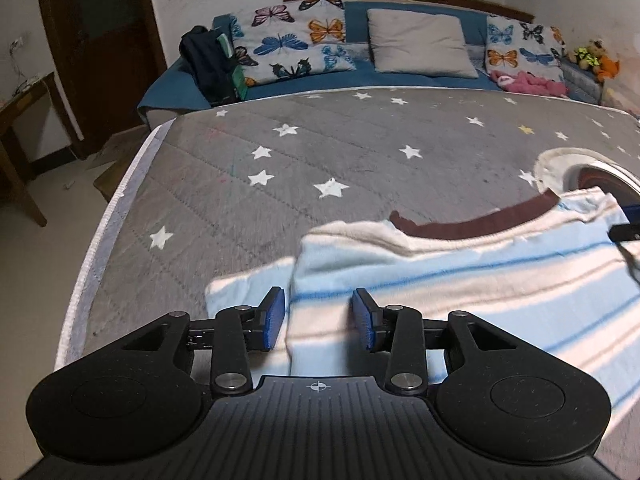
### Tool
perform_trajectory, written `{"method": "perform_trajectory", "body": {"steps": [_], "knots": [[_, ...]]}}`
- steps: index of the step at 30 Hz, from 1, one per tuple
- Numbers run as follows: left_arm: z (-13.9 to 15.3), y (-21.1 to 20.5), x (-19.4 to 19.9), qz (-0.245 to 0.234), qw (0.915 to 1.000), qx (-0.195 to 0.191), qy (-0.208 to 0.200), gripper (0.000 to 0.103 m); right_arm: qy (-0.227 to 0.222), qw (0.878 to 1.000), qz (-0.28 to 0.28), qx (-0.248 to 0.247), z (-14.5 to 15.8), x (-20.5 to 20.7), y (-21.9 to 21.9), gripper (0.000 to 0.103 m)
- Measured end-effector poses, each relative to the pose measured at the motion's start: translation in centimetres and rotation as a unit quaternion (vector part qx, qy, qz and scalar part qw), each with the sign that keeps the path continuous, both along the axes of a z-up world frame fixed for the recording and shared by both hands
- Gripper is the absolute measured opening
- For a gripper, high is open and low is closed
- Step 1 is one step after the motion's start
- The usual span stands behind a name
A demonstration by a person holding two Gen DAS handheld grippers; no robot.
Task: Fold clothes
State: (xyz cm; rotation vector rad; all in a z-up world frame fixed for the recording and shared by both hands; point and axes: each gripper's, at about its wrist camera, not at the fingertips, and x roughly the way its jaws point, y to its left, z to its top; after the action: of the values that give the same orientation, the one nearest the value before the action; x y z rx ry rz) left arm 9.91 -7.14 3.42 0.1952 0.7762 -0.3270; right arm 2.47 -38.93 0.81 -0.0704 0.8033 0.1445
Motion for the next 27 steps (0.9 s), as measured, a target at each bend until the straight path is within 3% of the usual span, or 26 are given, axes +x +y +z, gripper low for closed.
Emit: {"method": "perform_trajectory", "body": {"steps": [4,5,7,11,17,23,25,27], "knots": [[0.0,-0.2,0.5,0.003,0.9999,-0.008,-0.006,0.041,0.000,1.000,0.005,0.003,-0.1,0.1,-0.3,0.037],[0.0,-0.3,0.5,0.001,0.9999,-0.009,-0.007,0.038,0.000,1.000,0.006,0.004,-0.1,0.2,-0.3,0.037],[0.0,-0.4,0.4,0.000,0.9999,-0.010,-0.013,0.011,-0.002,1.000,0.007,0.003,0.0,0.2,-0.1,0.026],[0.3,-0.2,-0.1,0.003,0.9995,-0.008,-0.029,0.005,-0.020,1.000,0.007,-0.009,0.8,0.0,0.3,0.012],[0.8,0.9,-0.2,0.033,0.9986,-0.029,-0.031,0.004,-0.027,1.000,0.003,-0.009,1.1,0.4,0.7,0.011],[0.5,1.6,-0.3,0.044,0.9984,-0.030,-0.015,0.011,-0.015,1.000,0.000,-0.007,0.7,0.2,0.7,0.026],[1.0,2.2,-1.1,0.047,0.9982,-0.028,-0.025,0.027,-0.012,1.000,-0.001,-0.001,1.0,-0.5,0.4,0.037],[1.4,2.9,-2.0,0.052,0.9978,-0.025,-0.033,0.034,-0.008,1.000,-0.002,0.002,1.1,-1.4,0.1,0.044]]}}
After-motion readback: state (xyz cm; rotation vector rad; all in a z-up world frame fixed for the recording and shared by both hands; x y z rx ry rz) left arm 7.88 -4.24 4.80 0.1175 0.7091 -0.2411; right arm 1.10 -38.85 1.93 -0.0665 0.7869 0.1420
